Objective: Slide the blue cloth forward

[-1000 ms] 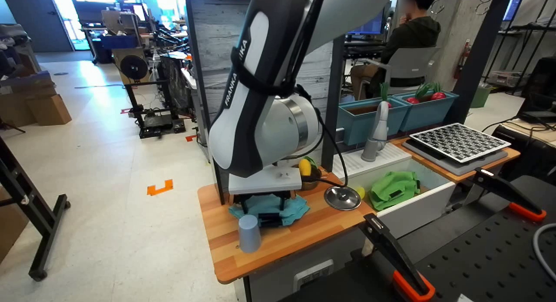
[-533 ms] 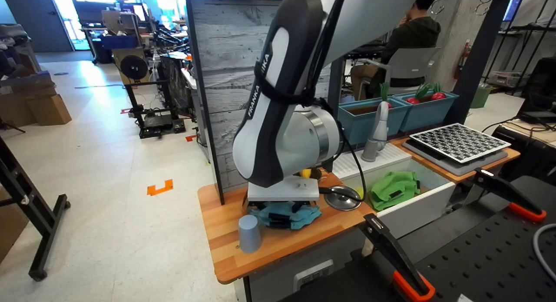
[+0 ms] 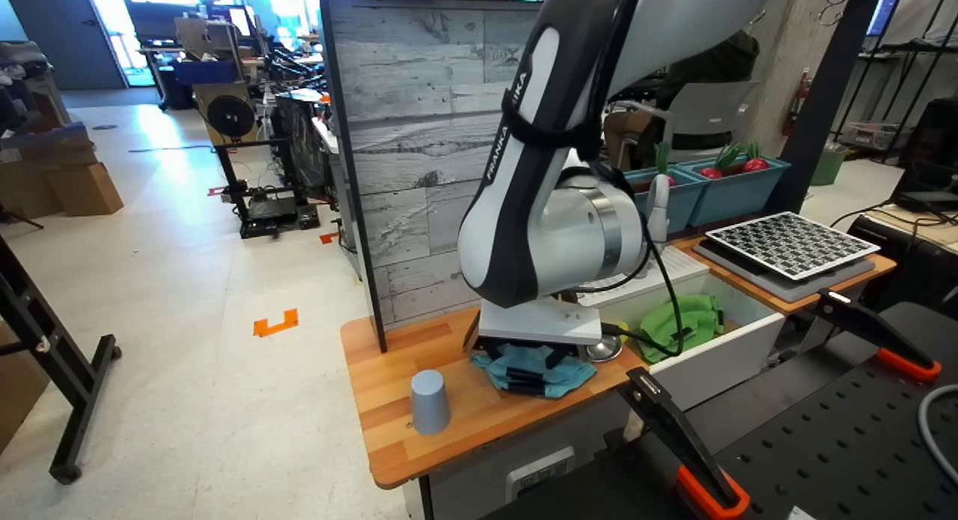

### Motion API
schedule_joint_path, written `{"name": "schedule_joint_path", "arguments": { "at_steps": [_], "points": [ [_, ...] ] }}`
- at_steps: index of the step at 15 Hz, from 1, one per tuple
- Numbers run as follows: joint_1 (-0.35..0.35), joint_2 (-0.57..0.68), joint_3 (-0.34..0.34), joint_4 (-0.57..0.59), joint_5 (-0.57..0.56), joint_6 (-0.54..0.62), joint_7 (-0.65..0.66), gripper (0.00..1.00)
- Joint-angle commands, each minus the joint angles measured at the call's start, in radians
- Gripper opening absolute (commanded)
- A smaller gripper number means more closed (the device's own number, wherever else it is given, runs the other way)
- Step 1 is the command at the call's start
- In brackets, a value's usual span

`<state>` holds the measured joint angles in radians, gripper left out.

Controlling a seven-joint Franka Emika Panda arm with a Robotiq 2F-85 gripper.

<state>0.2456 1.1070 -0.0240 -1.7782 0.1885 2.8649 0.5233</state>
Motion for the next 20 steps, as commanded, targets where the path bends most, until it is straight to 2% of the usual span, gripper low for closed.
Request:
{"name": "schedule_joint_path", "arguments": {
  "at_steps": [1, 5, 15, 20],
  "points": [
    [-0.007, -0.06, 0.015, -0.131, 0.029, 0.08, -0.046, 1.0],
    [0.024, -0.089, 0.0, -0.183, 0.025, 0.101, -0.042, 1.0],
    [0.072, -0.233, -0.039, -0.253, 0.016, 0.065, -0.024, 1.0],
    [0.161, -0.38, -0.111, -0.398, -0.01, 0.104, -0.009, 1.0]
  ]
}}
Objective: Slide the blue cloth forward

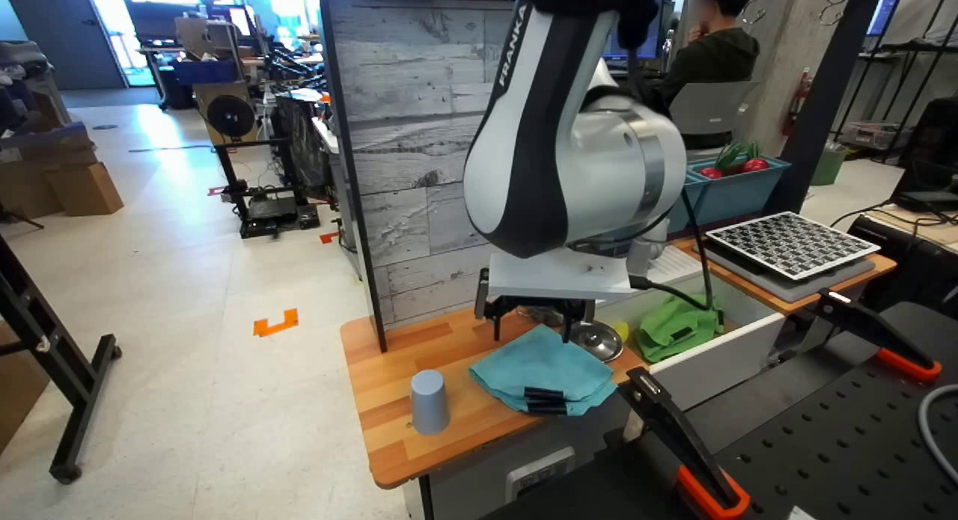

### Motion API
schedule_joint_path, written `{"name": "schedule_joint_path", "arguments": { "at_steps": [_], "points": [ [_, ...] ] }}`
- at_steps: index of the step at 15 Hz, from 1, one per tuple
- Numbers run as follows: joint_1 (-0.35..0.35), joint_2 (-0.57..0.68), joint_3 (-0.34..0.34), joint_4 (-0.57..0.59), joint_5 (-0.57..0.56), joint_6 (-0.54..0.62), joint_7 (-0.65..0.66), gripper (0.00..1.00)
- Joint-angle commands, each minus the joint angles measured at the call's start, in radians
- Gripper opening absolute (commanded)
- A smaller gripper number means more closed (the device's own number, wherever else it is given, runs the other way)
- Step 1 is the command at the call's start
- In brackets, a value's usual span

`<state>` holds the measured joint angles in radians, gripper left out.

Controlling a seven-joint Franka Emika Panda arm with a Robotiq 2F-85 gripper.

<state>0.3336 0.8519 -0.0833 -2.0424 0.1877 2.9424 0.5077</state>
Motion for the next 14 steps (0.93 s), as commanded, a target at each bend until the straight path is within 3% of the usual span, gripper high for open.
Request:
{"name": "schedule_joint_path", "arguments": {
  "at_steps": [1, 3, 4, 7, 14],
  "points": [
    [0.095, -0.157, -0.067, -0.165, -0.02, 0.03, 0.005, 1.0],
    [0.137, -0.222, -0.091, -0.214, -0.042, 0.017, 0.003, 1.0],
    [0.086, -0.13, -0.057, -0.12, -0.018, 0.001, 0.001, 1.0],
    [0.118, -0.198, -0.069, -0.18, -0.033, 0.001, 0.006, 1.0],
    [0.117, -0.204, -0.074, -0.191, -0.037, 0.001, 0.006, 1.0]
  ]
}}
